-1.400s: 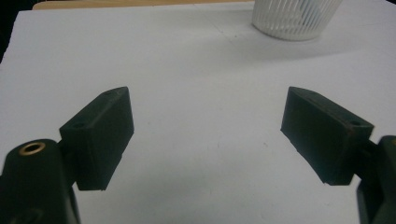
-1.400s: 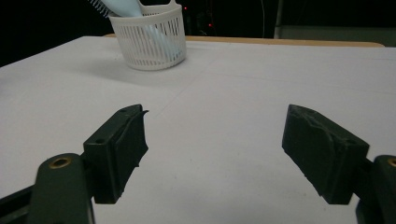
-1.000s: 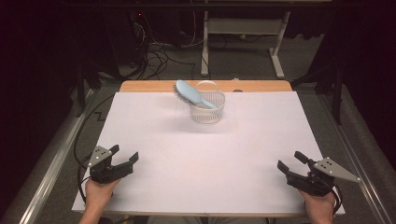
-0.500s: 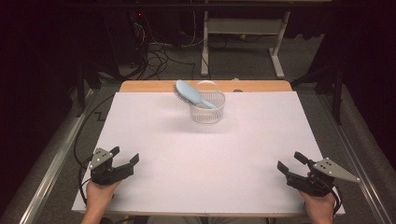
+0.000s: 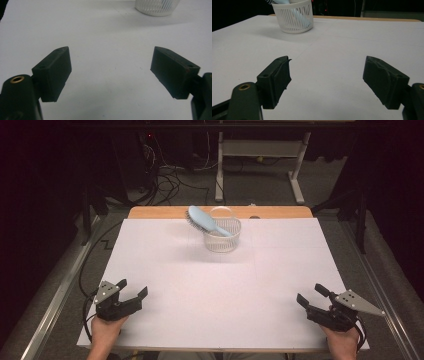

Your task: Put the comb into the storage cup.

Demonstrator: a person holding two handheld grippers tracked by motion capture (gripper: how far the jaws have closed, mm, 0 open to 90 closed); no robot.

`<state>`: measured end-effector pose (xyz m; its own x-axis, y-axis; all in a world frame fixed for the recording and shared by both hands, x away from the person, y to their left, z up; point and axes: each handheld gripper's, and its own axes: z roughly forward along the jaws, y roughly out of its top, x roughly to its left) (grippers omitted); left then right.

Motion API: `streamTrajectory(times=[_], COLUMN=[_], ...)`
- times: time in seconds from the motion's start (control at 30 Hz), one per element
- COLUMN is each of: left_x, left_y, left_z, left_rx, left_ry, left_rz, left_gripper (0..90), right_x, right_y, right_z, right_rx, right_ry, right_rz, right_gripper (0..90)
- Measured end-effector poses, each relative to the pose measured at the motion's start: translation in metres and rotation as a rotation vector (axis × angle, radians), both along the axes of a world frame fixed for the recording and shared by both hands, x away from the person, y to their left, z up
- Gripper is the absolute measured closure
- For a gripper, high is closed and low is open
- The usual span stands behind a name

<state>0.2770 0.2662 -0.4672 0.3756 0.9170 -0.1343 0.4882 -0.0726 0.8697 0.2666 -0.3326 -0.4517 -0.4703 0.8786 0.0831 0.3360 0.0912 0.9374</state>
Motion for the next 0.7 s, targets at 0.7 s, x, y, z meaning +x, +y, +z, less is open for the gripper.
streamTrajectory(times=[0.7], left_x=[-0.003], left_y=[0.0024], left_z=[-0.0045], left_rx=[-0.017], left_ry=[0.003], left_rz=[-0.005], left_gripper=[16.5], right_x=[-0.0018], right_y=[0.0017], right_z=[-0.0028], right_rx=[-0.005], right_ry=[0.019], right_rz=[0.008], right_gripper=[22.2])
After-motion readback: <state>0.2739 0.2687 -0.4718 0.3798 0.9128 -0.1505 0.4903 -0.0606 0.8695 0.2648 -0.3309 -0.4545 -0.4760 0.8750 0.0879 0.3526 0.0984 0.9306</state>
